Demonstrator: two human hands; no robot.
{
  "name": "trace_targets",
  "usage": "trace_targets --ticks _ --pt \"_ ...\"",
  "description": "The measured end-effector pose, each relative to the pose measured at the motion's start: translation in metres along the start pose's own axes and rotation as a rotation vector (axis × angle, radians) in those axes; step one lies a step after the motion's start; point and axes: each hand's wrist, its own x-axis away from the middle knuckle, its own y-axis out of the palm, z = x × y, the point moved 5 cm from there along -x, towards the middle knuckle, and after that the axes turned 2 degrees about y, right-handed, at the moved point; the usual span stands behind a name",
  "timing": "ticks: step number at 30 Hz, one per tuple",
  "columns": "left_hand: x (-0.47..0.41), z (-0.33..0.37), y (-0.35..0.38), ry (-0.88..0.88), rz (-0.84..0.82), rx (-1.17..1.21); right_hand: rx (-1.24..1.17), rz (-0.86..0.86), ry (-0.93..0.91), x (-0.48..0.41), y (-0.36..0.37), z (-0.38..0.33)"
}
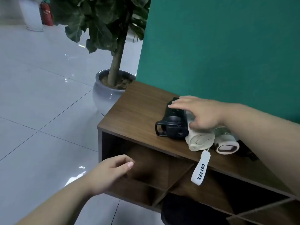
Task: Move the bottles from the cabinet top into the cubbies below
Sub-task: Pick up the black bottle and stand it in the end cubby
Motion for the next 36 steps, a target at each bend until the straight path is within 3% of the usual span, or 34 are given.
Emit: trace_targets --ticks 8,19,27,31,36 --pt "-0.017 -0.008 -0.007 0.005 -0.016 -0.074 0.311 -0.095 -0.153 -0.050 0.013 -0.005" --pt "-0.001 -0.010 -0.029 -0.085 0.052 -0.110 0.118 0.190 -0.373 -0.023 0.012 -0.105" --pt "0.016 0.008 -0.034 0.016 0.026 -0.096 -0.192 0.447 -0.331 0.005 0.047 -0.150" --pt "0.028 0.002 -0.029 -0.163 -0.145 -0.260 -0.687 0.508 -0.290 0.030 0.076 -0.166" --pt "0.005 -0.053 -0.036 -0.286 -0.133 -0.384 -1.002 0.438 -0.136 0.017 0.148 -0.169"
